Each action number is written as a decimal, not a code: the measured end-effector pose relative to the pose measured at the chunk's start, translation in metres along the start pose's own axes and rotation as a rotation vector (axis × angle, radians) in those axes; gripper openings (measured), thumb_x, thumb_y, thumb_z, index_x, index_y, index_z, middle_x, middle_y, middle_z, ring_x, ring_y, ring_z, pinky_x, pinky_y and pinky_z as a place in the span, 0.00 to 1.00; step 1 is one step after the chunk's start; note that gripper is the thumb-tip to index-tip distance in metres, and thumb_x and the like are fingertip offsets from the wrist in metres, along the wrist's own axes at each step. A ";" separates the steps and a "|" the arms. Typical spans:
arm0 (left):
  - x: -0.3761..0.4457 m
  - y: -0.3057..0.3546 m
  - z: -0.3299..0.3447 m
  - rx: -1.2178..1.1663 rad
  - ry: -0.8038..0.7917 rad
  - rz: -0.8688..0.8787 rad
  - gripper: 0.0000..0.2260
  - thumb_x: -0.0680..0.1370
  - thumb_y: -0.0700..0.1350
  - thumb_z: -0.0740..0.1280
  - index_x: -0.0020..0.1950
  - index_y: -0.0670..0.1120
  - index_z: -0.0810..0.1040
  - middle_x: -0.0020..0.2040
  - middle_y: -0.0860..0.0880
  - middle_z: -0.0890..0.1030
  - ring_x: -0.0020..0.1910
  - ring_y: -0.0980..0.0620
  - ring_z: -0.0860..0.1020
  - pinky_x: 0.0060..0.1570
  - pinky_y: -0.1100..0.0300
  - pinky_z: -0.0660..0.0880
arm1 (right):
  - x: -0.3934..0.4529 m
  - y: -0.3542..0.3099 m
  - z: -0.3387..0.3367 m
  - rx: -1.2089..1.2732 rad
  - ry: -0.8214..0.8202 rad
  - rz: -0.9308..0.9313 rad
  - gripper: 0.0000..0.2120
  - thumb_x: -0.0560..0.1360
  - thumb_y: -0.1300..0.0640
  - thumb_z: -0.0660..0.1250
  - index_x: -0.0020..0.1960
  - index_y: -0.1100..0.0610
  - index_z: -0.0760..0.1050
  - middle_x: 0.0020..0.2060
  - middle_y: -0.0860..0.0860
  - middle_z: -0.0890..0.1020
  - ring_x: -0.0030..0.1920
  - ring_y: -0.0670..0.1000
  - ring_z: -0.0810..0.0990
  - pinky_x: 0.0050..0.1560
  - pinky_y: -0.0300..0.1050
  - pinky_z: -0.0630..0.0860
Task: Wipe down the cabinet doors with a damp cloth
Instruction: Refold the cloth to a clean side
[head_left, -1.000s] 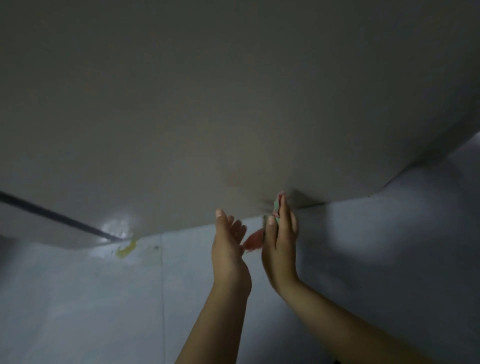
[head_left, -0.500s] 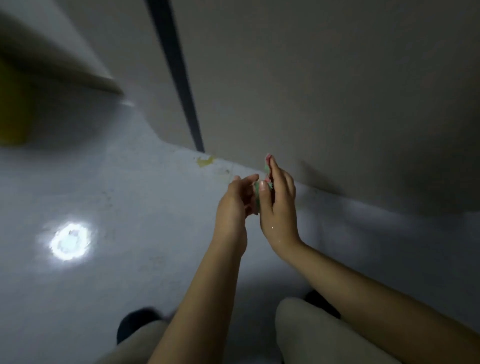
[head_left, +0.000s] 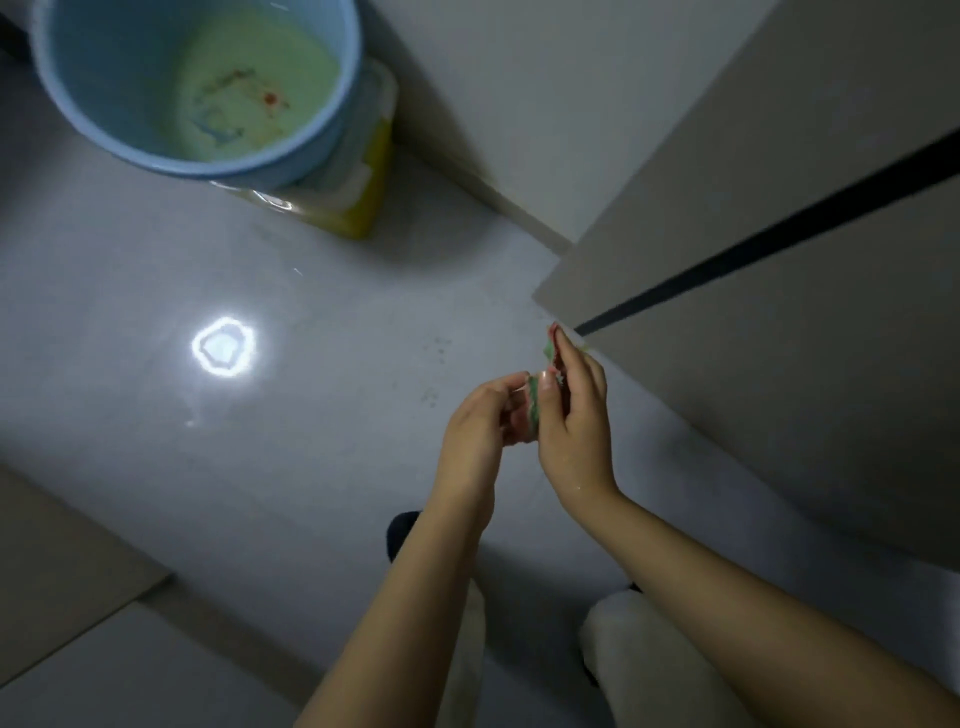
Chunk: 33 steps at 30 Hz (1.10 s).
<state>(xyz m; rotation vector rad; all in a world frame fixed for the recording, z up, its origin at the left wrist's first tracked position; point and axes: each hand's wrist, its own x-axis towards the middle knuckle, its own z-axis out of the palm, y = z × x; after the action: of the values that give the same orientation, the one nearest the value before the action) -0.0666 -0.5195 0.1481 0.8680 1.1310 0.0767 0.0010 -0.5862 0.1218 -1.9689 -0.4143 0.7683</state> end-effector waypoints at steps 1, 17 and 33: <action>-0.005 0.016 -0.015 0.011 0.002 0.022 0.14 0.81 0.44 0.56 0.54 0.48 0.82 0.46 0.50 0.84 0.40 0.59 0.81 0.36 0.68 0.75 | 0.002 -0.020 0.012 0.004 0.003 -0.001 0.19 0.82 0.58 0.55 0.71 0.43 0.62 0.65 0.41 0.64 0.60 0.27 0.66 0.53 0.19 0.64; 0.073 0.204 -0.139 0.011 0.130 0.122 0.08 0.79 0.44 0.64 0.49 0.41 0.81 0.35 0.52 0.83 0.34 0.59 0.81 0.32 0.68 0.74 | 0.160 -0.193 0.146 0.088 0.035 -0.039 0.15 0.81 0.58 0.59 0.64 0.43 0.72 0.54 0.45 0.73 0.56 0.41 0.74 0.60 0.35 0.70; 0.333 0.341 -0.224 -0.391 0.382 -0.001 0.09 0.81 0.45 0.62 0.48 0.47 0.82 0.43 0.48 0.85 0.42 0.53 0.82 0.41 0.63 0.77 | 0.411 -0.227 0.310 0.010 -0.265 0.147 0.17 0.78 0.54 0.66 0.66 0.54 0.73 0.55 0.43 0.73 0.59 0.46 0.75 0.61 0.37 0.70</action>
<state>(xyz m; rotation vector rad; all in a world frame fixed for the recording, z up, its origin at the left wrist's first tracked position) 0.0267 -0.0055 0.0818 0.5122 1.4111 0.4638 0.1059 -0.0358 0.0683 -1.9088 -0.4242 1.1300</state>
